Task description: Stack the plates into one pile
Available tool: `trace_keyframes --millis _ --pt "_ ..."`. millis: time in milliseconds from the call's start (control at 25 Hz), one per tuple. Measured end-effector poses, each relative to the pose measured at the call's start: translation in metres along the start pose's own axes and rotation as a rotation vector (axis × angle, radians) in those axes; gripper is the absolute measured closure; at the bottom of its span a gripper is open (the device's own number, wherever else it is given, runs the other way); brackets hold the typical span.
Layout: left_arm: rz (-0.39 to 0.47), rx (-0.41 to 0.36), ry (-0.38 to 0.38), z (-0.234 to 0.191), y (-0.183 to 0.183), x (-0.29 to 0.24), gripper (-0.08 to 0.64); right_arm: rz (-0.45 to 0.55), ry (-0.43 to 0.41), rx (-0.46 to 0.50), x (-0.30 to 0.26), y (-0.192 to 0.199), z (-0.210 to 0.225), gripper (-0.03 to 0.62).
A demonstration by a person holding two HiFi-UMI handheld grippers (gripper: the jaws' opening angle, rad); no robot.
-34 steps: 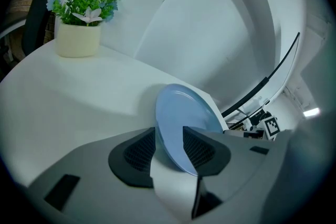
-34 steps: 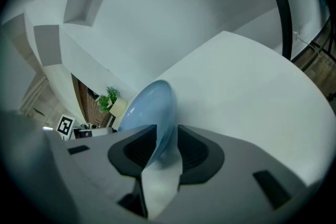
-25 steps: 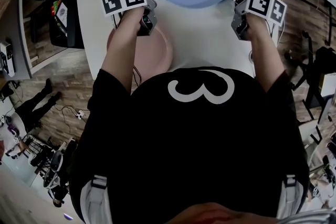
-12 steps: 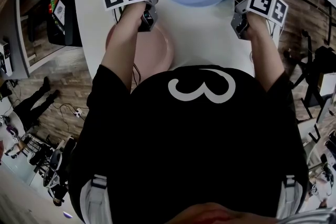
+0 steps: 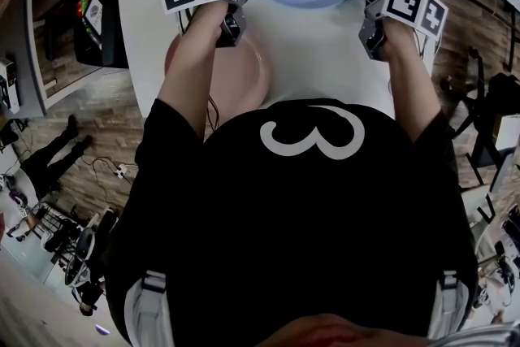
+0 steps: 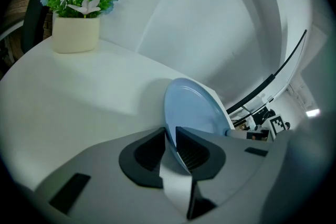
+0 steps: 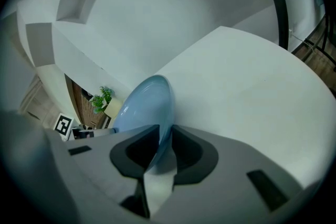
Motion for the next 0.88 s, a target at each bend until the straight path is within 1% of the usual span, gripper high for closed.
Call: trace_keyframes --millis 160,360,880 --pt "0.014 0.001 0.007 0.003 -0.003 0.011 0.486 0.011 -0.016 -0.003 0.003 -0.003 -0.007 0.505" --pt "0.047 -0.006 0.004 0.007 -0.003 0.031 0.486 0.022 -0.034 0.017 0.011 -0.003 -0.021 0.506" --pt "0.125 0.017 -0.018 0.001 0.020 0.091 0.486 0.008 -0.095 0.090 0.025 0.013 -0.066 0.506"
Point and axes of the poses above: the fingertips, and each gripper's own axes: x backward along the fingers, z to its right, y out of its underside, the point moved 6 cm from there along x, backward along the fingers, and after that the axes turned 7 degrees about -y, right-handed, at the moved point
